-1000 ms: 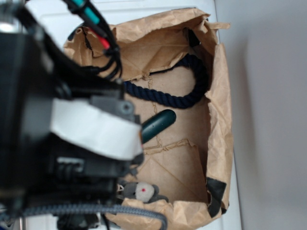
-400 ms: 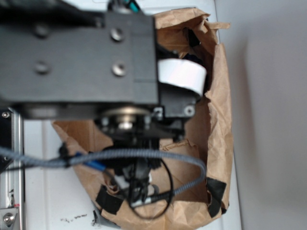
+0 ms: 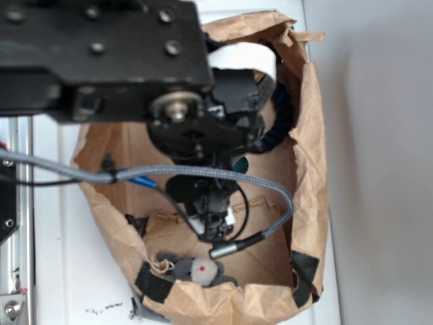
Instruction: Grab the plastic pickle.
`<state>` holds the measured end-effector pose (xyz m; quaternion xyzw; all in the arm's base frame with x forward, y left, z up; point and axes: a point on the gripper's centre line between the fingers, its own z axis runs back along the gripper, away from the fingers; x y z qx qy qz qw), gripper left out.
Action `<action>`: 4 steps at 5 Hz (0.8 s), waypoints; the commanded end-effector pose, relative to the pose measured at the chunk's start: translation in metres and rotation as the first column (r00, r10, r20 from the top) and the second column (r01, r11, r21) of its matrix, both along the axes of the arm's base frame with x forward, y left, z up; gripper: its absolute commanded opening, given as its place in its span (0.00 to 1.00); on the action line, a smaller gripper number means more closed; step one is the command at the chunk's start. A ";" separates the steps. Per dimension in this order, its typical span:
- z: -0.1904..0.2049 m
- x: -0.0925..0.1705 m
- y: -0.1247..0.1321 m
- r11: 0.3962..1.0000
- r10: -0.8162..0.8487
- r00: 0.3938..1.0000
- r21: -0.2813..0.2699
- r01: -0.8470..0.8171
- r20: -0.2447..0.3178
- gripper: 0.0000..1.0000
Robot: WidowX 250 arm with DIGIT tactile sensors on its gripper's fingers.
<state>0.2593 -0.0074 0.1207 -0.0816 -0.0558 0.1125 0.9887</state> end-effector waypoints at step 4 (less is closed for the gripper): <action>-0.062 0.008 -0.007 0.971 0.212 0.977 0.105 -0.214 0.032 1.00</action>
